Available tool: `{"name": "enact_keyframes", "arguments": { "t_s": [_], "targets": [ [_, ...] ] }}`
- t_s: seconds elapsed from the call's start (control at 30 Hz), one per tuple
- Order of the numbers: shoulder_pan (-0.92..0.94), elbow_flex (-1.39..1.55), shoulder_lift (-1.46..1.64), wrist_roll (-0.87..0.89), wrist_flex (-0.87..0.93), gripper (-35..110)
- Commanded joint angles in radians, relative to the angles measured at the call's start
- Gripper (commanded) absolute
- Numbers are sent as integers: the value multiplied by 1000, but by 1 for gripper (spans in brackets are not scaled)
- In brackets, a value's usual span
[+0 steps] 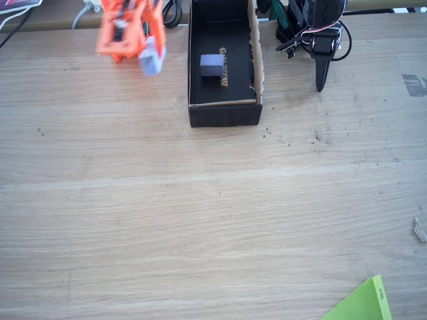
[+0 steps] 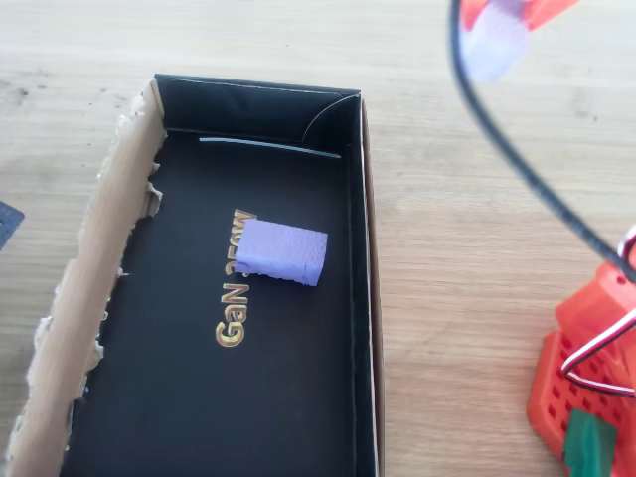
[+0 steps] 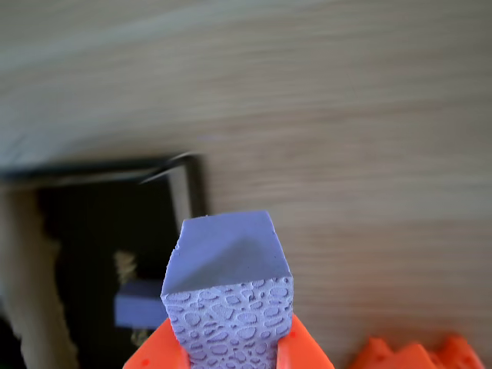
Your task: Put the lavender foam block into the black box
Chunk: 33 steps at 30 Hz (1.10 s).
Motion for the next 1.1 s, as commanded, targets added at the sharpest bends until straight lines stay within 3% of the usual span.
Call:
{"name": "enact_keyframes", "arguments": {
  "t_s": [0.0, 0.17, 0.33, 0.6, 0.73, 1.07],
  "targets": [
    [-170, 18, -3, -57, -110, 0],
    [-393, -66, -201, -123, -172, 0],
    [-500, -161, -331, -150, -175, 0],
    [-500, -181, -351, -201, -183, 0],
    [-497, -181, -339, -287, -199, 16],
    [-499, -137, -298, -393, -259, 27]
  ]
}}
